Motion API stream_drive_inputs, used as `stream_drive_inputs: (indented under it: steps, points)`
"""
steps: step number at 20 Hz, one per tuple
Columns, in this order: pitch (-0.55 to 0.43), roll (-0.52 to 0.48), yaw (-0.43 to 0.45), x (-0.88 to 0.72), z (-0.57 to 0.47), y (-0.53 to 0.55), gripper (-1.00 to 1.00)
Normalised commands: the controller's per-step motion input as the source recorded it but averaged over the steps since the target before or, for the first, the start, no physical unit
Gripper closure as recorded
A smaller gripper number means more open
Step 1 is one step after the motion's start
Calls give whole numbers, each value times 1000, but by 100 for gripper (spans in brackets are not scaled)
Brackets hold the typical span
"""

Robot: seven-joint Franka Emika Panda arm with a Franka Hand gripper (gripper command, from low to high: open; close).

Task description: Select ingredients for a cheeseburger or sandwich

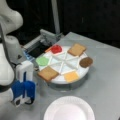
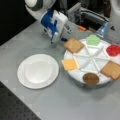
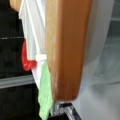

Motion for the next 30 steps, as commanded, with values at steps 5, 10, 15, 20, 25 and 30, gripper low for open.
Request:
stream_drive_inputs:
  steps: [5,10,15,20,25,30]
  points:
    - [-73,483,192,433,-148,-214,-100]
    - [-61,406,142,434,-203,-165,-100]
    - [-74,330,88,394,-226,-96,-100]
    - [-71,270,70,353,-214,-92,-100]
    - [-40,223,81,290,-176,-166,-100]
    - [-25,200,76,285,-158,-163,-100]
